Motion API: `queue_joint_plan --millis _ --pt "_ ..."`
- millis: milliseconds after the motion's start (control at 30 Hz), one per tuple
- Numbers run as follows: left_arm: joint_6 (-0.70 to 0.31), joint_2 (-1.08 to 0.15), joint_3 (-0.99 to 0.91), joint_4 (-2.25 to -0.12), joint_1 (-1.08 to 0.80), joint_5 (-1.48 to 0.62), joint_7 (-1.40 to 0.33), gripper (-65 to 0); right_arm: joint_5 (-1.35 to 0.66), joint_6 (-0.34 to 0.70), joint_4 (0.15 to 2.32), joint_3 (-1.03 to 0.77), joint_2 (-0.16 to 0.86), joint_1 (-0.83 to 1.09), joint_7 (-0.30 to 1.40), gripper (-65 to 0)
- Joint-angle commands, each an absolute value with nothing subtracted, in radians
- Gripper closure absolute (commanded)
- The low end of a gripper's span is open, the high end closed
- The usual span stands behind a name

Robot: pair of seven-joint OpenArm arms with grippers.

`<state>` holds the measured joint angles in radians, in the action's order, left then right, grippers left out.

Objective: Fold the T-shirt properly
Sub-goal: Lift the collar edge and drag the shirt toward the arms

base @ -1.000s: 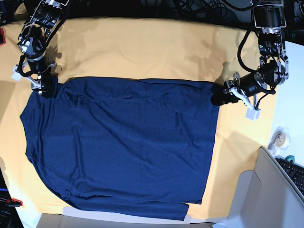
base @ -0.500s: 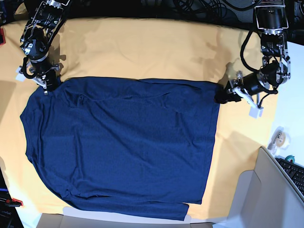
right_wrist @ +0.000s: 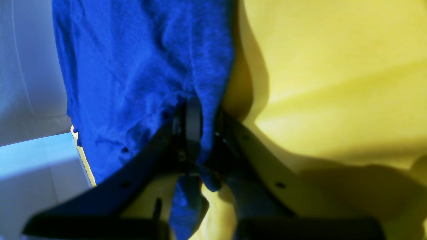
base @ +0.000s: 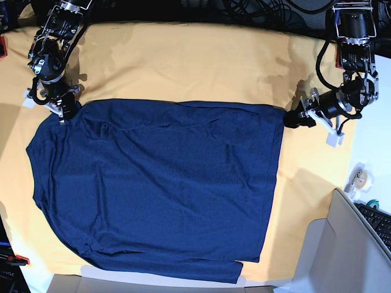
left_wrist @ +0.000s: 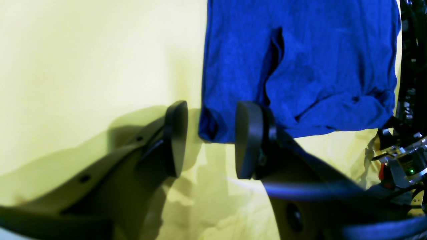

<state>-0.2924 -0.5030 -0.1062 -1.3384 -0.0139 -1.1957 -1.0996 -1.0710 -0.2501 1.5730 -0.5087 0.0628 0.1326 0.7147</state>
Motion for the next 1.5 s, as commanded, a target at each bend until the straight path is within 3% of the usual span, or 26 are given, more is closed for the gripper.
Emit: queue_joint_plan --millis 0,300,567,1467 --pt "-0.3 -0.516 -0.093 -1.351 0.004 -1.216 -1.11 -23.6 -1.107 -0.245 1.577 -0.498 0.056 0.122 0.748 0.0" --pt "-0.3 -0.515 0.021 -1.349 0.035 -1.216 -1.106 -23.8 -1.107 -0.245 1.577 -0.492 0.056 0.122 0.748 0.0" --pt "-0.297 -0.515 0.062 -1.207 0.11 -1.216 -1.106 -25.2 -1.107 -0.245 1.577 -0.49 0.056 0.124 0.748 0.0" --pt "-0.298 -0.476 0.251 -1.202 0.14 -1.216 -1.032 -24.7 -1.107 -0.245 1.577 -0.478 0.056 0.122 0.748 0.0"
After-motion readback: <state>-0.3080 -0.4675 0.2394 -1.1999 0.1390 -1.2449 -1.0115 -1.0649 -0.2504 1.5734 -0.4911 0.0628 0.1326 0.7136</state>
